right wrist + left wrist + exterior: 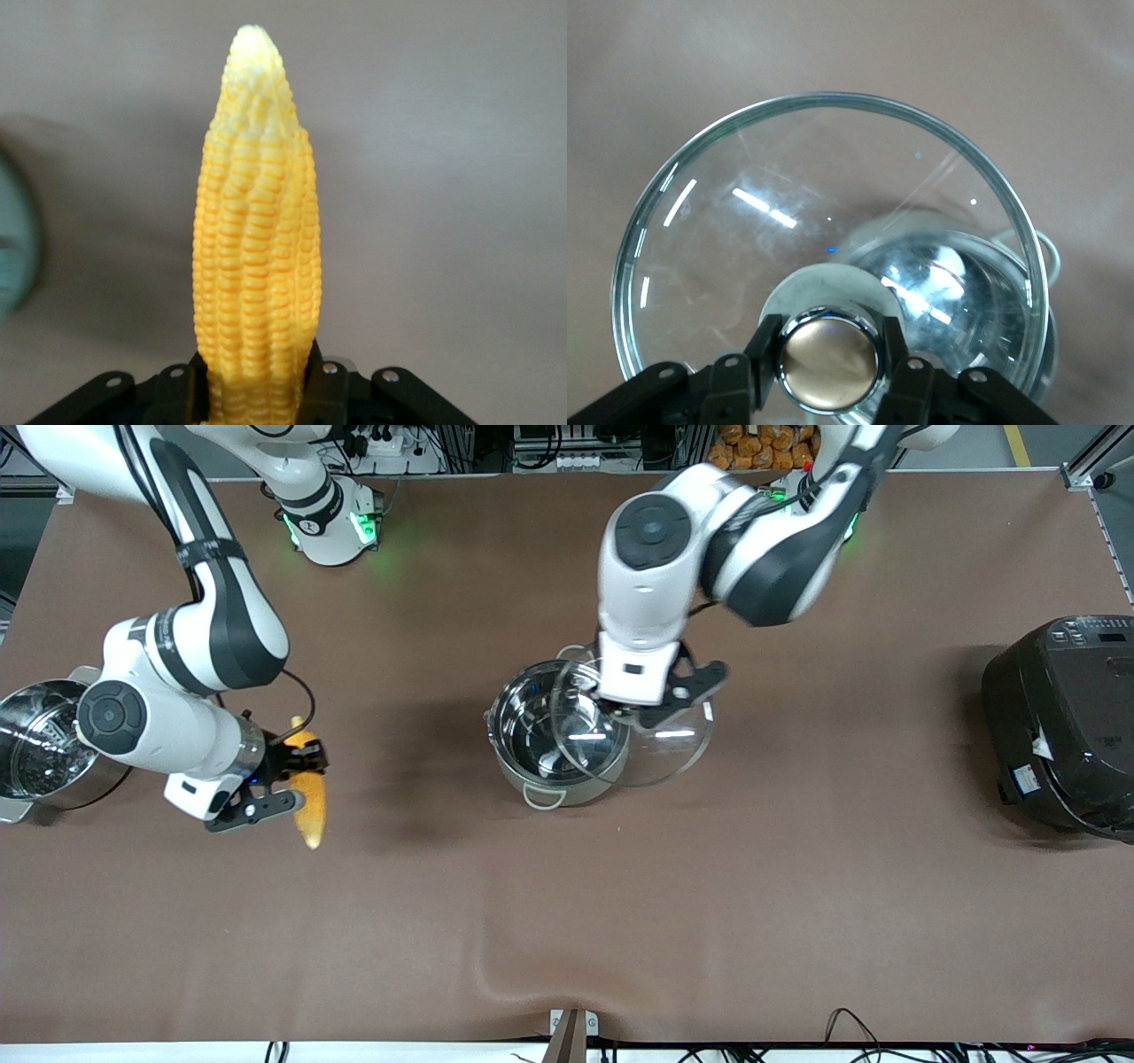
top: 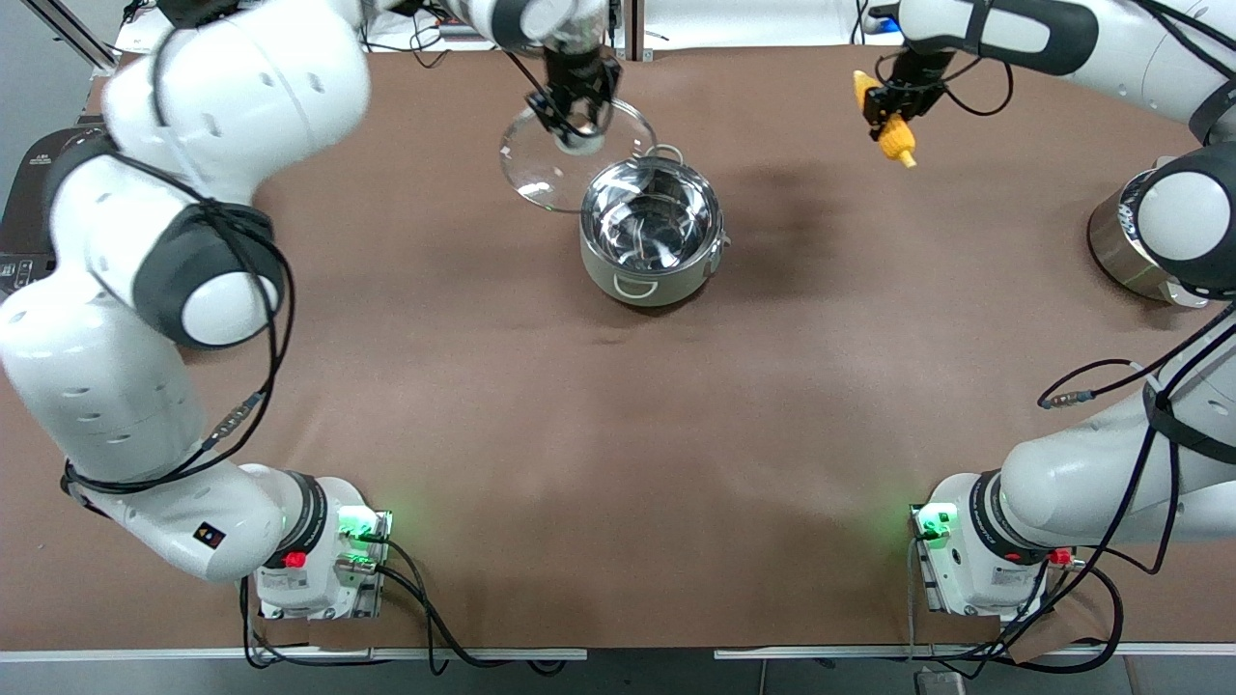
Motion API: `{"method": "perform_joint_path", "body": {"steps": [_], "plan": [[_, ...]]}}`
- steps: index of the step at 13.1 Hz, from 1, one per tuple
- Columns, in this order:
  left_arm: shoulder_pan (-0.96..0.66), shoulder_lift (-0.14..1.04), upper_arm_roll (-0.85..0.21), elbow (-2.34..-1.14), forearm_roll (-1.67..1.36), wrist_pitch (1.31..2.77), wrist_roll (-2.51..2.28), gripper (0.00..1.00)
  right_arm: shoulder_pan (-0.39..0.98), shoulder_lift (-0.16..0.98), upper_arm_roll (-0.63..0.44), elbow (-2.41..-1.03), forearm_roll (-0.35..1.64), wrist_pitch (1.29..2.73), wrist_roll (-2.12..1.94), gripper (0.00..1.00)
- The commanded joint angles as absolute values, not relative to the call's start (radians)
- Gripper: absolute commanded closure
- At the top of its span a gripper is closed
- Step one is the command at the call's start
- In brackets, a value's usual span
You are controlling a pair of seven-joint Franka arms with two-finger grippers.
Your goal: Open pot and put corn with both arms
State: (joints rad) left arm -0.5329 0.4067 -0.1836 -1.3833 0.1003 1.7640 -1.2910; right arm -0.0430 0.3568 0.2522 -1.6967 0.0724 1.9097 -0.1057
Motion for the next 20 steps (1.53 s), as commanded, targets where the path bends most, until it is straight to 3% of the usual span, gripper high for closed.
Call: {"method": "perform_joint_path", "body": {"steps": [1, 4, 6, 8, 11, 15, 20], "plan": [[-0.415, 0.299, -0.201, -1.517, 0.084, 1.759, -1.168, 1.00, -0.016, 0.350, 0.299, -1.596, 0.172, 1.798, -0.106, 1.00], [-0.286, 0.272, -0.201, -1.601, 0.028, 1.772, -1.065, 1.00, 0.142, 0.371, 0.298, -1.548, 0.137, 1.796, -0.106, 1.00], [-0.230, 0.268, -0.199, -1.670, 0.028, 1.804, -1.036, 1.00, 0.262, 0.429, 0.296, -1.501, 0.011, 1.802, -0.081, 1.00], [-0.166, 0.246, -0.199, -1.802, 0.034, 1.921, -0.975, 1.00, 0.406, 0.526, 0.295, -1.400, -0.148, 1.802, -0.013, 1.00], [-0.059, 0.207, -0.199, -2.038, 0.038, 2.222, -0.833, 1.00, 0.533, 0.652, 0.293, -1.297, -0.273, 1.804, 0.063, 1.00], [-0.002, 0.253, -0.198, -2.160, 0.038, 2.428, -0.781, 1.00, 0.571, 0.696, 0.290, -1.287, -0.324, 1.862, 0.055, 1.00], [-0.005, 0.345, -0.198, -2.160, 0.041, 2.490, -0.781, 1.00, 0.623, 0.709, 0.290, -1.313, -0.380, 1.901, 0.067, 1.00]]}}
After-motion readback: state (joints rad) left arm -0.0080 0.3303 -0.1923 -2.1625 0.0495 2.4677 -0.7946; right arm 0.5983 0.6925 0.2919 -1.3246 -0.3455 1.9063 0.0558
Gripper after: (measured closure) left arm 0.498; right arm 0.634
